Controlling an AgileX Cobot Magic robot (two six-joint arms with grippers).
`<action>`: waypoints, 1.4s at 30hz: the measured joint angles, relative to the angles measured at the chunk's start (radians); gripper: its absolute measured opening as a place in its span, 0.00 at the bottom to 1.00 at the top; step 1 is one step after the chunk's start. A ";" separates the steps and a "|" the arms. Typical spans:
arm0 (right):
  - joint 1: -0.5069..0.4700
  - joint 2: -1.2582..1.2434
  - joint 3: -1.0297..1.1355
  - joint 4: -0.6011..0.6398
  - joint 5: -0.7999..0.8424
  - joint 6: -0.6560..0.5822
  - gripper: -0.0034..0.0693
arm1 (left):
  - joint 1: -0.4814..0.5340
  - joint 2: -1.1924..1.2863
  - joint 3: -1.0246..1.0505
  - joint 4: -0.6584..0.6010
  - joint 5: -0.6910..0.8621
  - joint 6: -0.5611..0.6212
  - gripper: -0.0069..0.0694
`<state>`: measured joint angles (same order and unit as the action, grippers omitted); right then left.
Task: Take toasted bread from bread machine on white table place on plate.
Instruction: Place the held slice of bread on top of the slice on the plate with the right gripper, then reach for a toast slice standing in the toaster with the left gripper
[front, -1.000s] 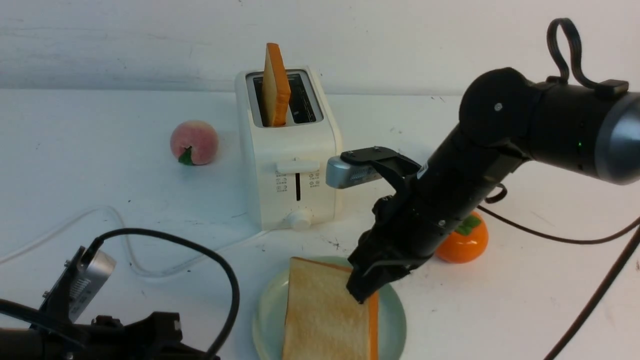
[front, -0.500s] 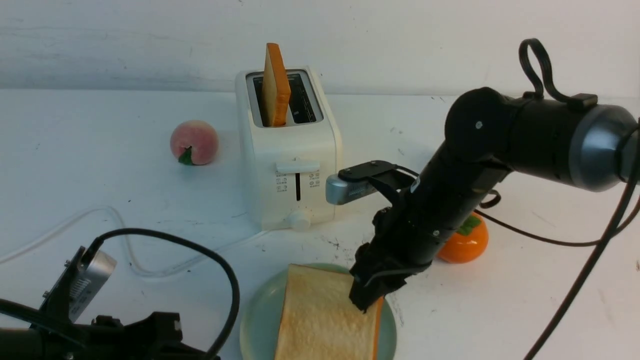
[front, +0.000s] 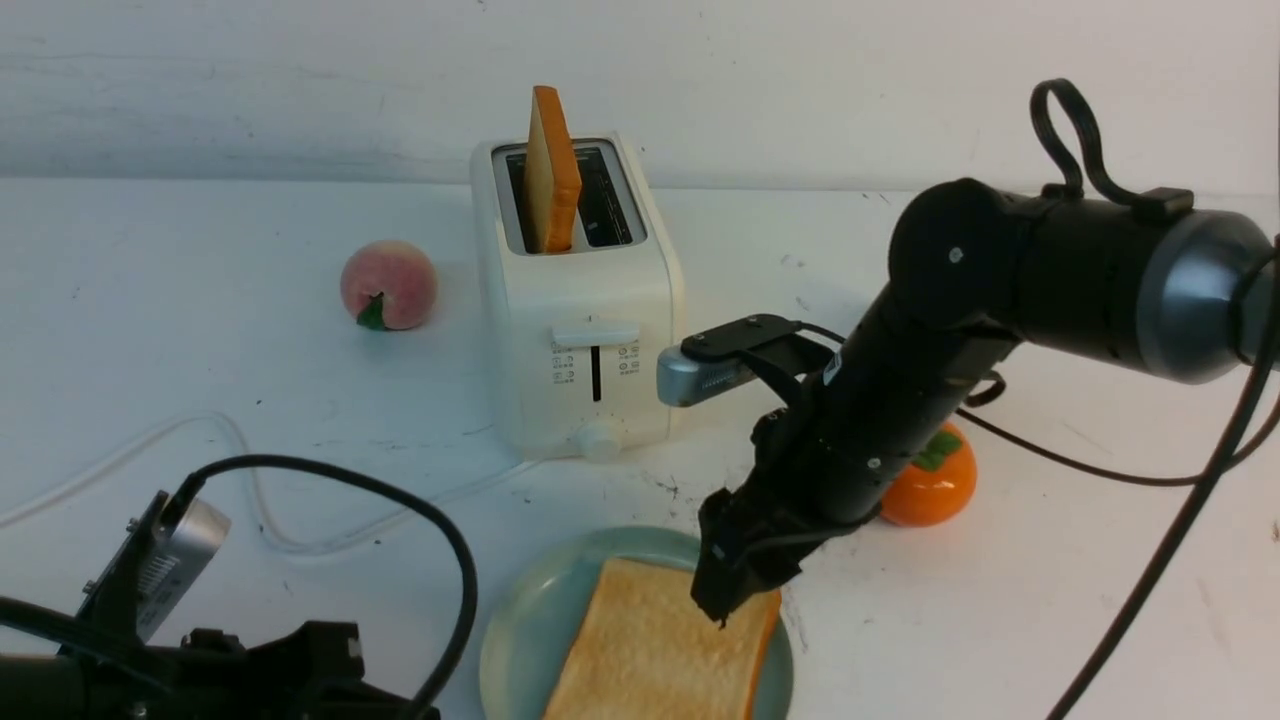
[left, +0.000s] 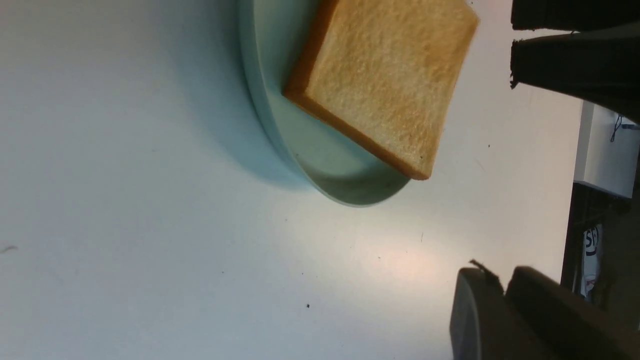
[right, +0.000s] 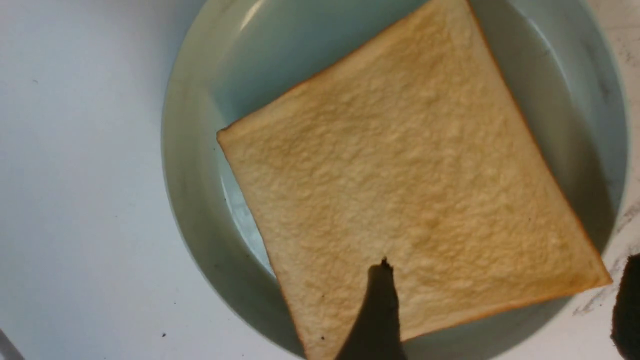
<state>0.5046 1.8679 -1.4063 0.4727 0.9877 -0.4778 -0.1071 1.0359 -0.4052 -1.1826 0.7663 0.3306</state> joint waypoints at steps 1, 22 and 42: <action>0.000 0.000 0.000 0.000 0.000 0.000 0.84 | 0.000 0.000 0.000 0.000 0.000 0.000 0.19; -0.078 -0.382 -0.126 -0.406 0.242 0.397 0.02 | -0.009 0.128 -0.617 0.330 0.227 -0.135 0.08; -0.091 -1.230 0.443 -0.407 0.257 0.545 0.03 | -0.395 0.763 -1.463 1.280 0.302 -1.040 0.08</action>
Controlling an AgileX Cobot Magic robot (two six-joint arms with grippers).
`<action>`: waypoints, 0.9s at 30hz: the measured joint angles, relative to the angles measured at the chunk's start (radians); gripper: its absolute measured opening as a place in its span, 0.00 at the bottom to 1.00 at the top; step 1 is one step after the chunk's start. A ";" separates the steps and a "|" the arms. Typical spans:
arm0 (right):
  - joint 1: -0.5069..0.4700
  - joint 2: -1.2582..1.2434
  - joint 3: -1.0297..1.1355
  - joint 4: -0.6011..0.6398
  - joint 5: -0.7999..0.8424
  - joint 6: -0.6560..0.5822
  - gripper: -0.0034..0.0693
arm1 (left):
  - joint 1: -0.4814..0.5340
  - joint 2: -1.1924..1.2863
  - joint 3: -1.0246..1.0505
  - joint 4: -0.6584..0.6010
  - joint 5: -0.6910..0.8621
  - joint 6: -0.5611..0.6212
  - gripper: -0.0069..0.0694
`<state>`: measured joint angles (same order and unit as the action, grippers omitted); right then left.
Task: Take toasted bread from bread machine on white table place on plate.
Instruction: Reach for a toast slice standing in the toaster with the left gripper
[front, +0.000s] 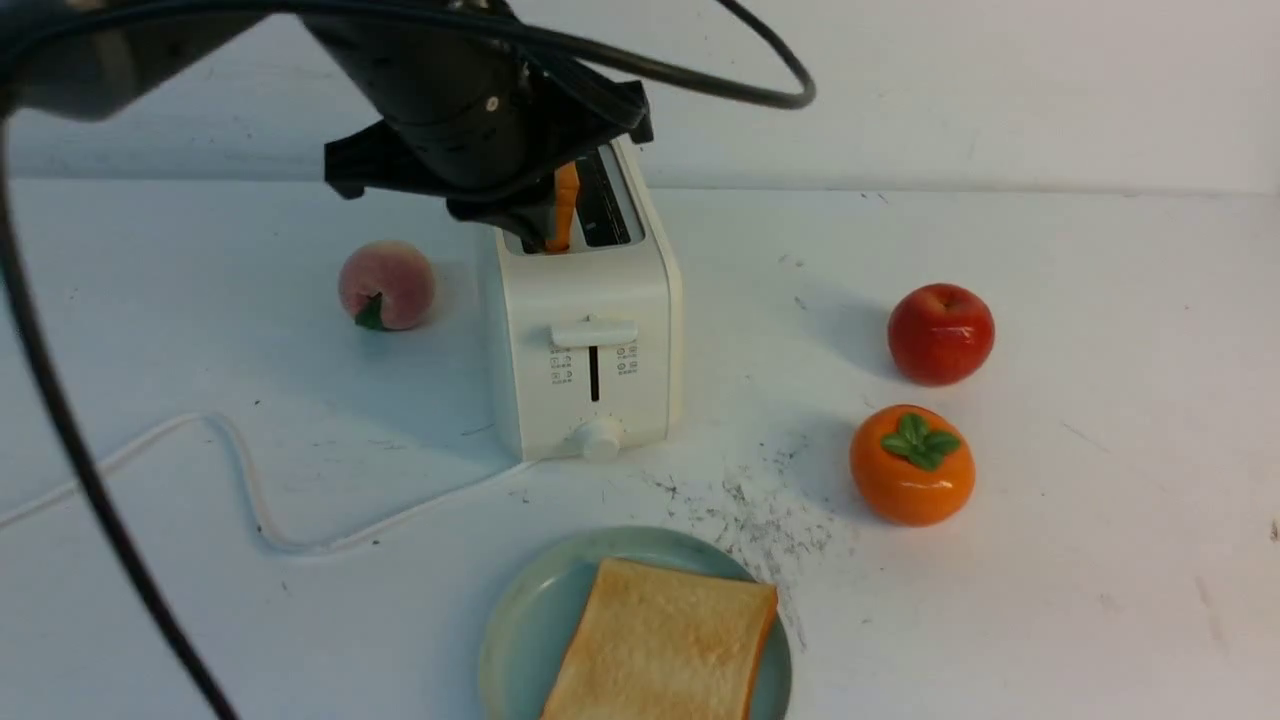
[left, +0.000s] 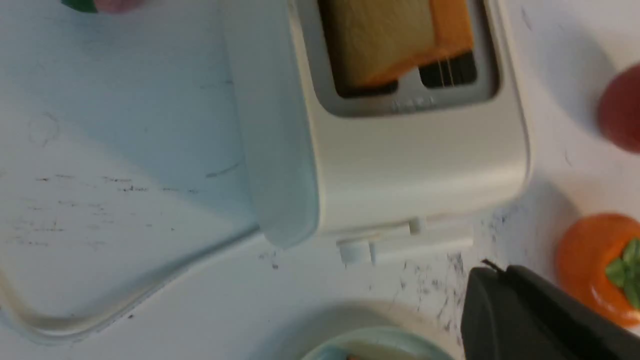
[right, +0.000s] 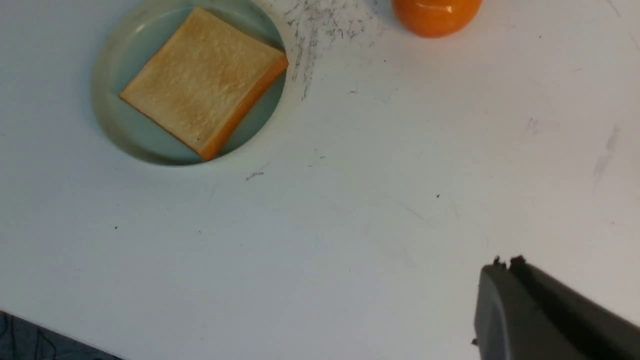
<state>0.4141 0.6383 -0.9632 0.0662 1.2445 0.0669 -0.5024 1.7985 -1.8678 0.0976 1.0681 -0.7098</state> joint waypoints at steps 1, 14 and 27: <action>0.000 -0.006 0.004 0.000 0.000 0.001 0.03 | 0.000 0.005 -0.012 0.005 0.000 -0.005 0.08; 0.000 -0.125 0.149 -0.011 -0.106 0.006 0.04 | -0.001 0.161 -0.121 0.096 -0.104 -0.056 0.65; 0.000 -0.125 0.168 -0.052 -0.129 0.006 0.05 | -0.001 0.179 -0.125 0.222 -0.210 -0.056 0.70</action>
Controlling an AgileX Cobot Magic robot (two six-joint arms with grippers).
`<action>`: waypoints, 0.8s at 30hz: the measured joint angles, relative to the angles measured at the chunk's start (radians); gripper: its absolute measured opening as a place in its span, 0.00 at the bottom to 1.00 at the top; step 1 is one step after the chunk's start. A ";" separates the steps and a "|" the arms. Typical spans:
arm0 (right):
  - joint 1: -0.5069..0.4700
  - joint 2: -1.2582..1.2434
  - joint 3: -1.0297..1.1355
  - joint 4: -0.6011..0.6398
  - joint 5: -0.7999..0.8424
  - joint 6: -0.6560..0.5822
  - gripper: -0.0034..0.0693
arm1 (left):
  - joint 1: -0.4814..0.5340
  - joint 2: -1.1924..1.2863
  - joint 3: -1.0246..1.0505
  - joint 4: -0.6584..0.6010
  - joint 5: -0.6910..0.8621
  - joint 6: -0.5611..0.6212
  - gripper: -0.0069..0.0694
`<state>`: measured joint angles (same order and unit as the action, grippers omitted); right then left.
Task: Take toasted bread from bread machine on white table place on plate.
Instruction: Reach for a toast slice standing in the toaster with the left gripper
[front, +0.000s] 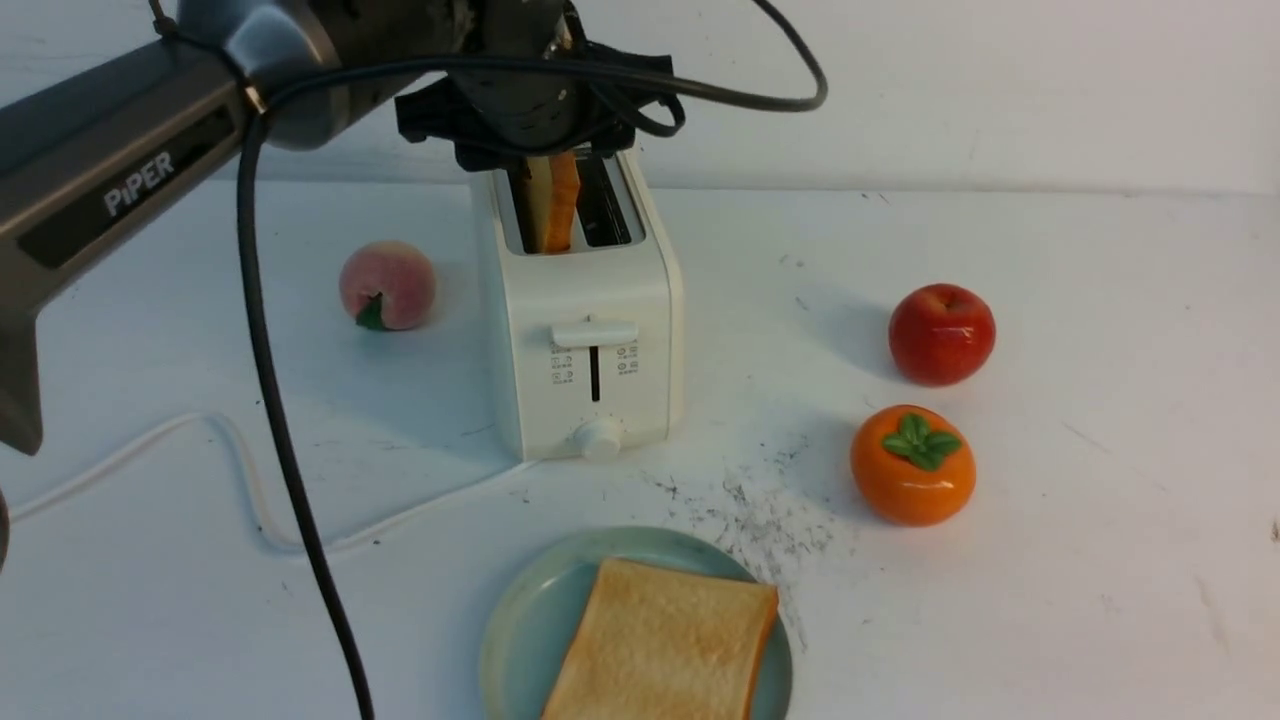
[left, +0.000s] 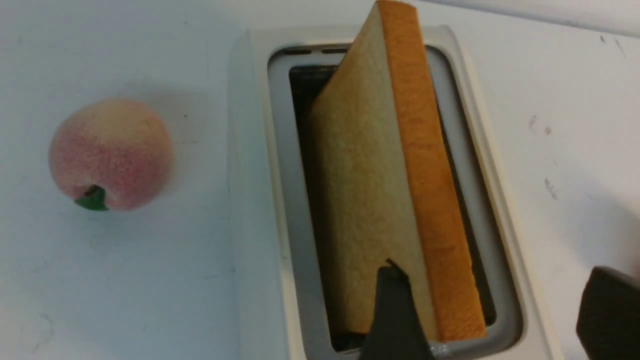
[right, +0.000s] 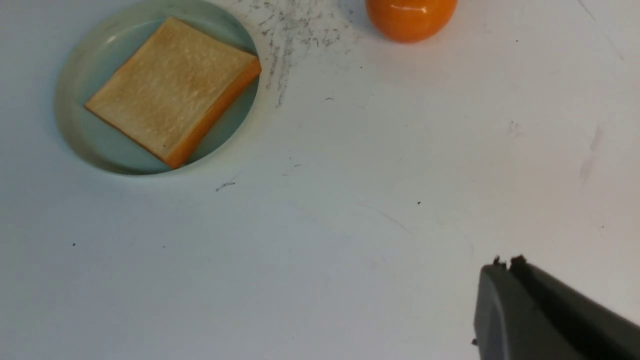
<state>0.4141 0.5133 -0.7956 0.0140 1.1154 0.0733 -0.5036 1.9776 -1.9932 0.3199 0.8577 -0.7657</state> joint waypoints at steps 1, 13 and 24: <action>0.000 0.000 0.000 0.000 0.000 0.000 0.05 | 0.000 0.006 0.000 0.008 0.000 0.000 0.70; 0.000 0.000 0.000 0.000 0.000 -0.001 0.06 | 0.000 0.069 0.000 0.097 -0.037 -0.005 0.67; 0.000 0.000 0.000 0.000 0.000 -0.003 0.07 | 0.000 0.087 0.000 0.126 -0.044 -0.069 0.23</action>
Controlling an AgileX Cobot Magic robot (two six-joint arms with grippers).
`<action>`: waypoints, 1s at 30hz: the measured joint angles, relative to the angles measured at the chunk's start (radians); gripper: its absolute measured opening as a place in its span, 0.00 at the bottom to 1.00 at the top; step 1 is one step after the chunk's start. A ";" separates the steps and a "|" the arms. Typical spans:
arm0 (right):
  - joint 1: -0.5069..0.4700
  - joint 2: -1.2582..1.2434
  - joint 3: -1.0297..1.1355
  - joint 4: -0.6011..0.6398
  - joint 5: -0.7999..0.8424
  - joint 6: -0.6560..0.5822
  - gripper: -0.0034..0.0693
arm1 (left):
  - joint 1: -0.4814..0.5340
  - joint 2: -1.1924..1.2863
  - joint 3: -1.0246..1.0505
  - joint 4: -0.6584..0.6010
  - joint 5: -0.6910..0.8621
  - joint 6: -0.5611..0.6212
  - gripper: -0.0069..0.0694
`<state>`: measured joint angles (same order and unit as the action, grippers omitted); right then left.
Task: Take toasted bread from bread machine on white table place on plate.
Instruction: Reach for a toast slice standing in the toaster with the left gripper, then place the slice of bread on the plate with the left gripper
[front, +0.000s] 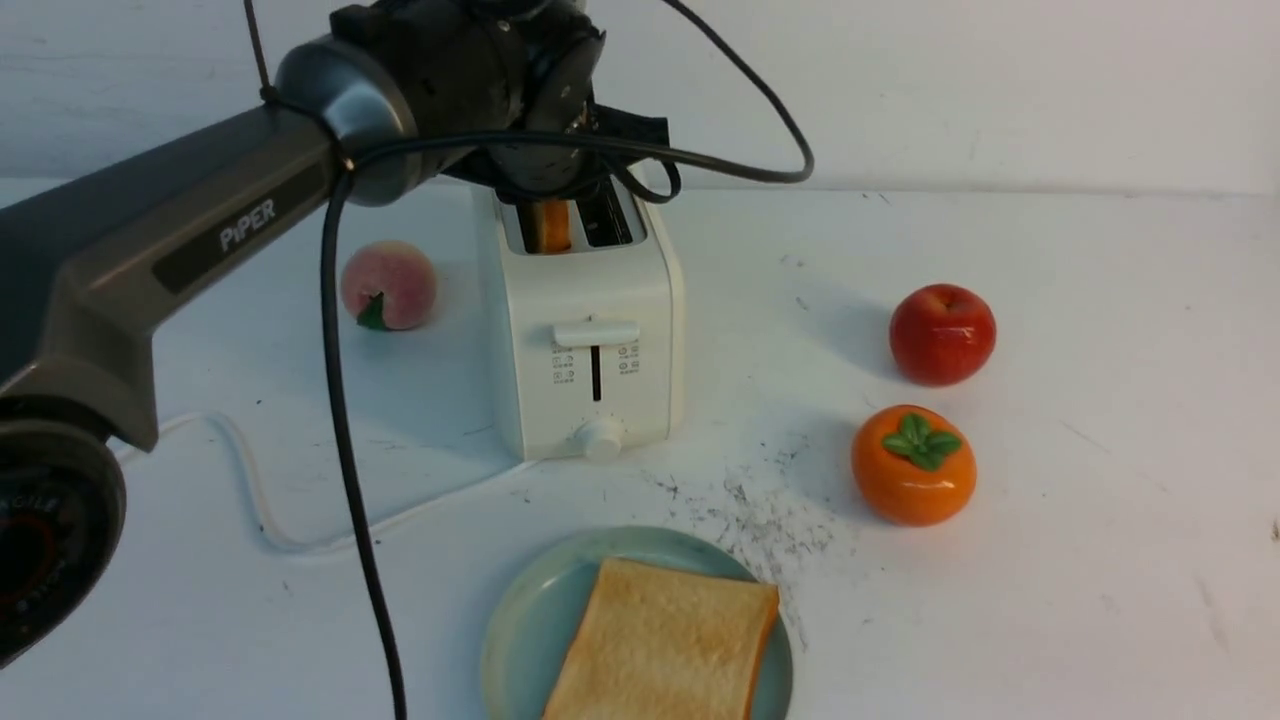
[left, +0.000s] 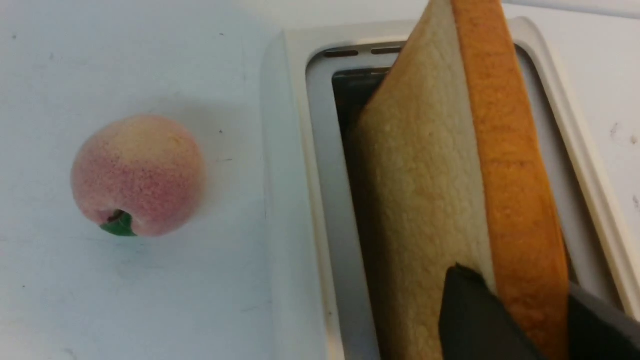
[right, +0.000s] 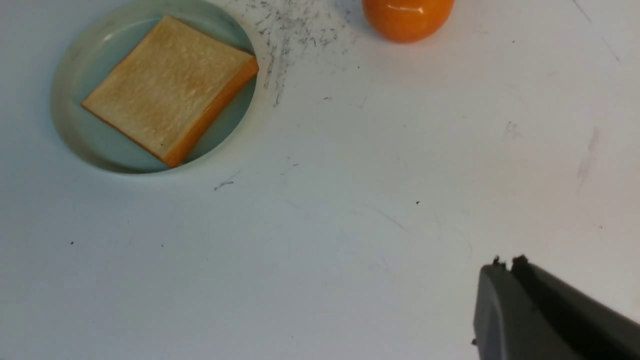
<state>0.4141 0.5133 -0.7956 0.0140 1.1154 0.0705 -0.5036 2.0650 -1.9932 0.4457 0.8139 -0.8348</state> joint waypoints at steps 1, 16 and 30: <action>0.000 0.000 0.000 0.000 0.000 0.000 0.08 | 0.000 -0.007 0.000 0.000 0.002 -0.001 0.23; 0.000 0.000 0.000 -0.004 -0.008 0.000 0.10 | -0.009 -0.466 -0.006 -0.094 0.242 0.184 0.23; 0.000 0.000 0.000 -0.034 -0.094 0.000 0.11 | -0.009 -0.518 0.504 -0.775 0.374 0.615 0.23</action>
<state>0.4141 0.5133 -0.7956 -0.0201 1.0214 0.0705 -0.5123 1.5475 -1.4892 -0.3293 1.1877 -0.2201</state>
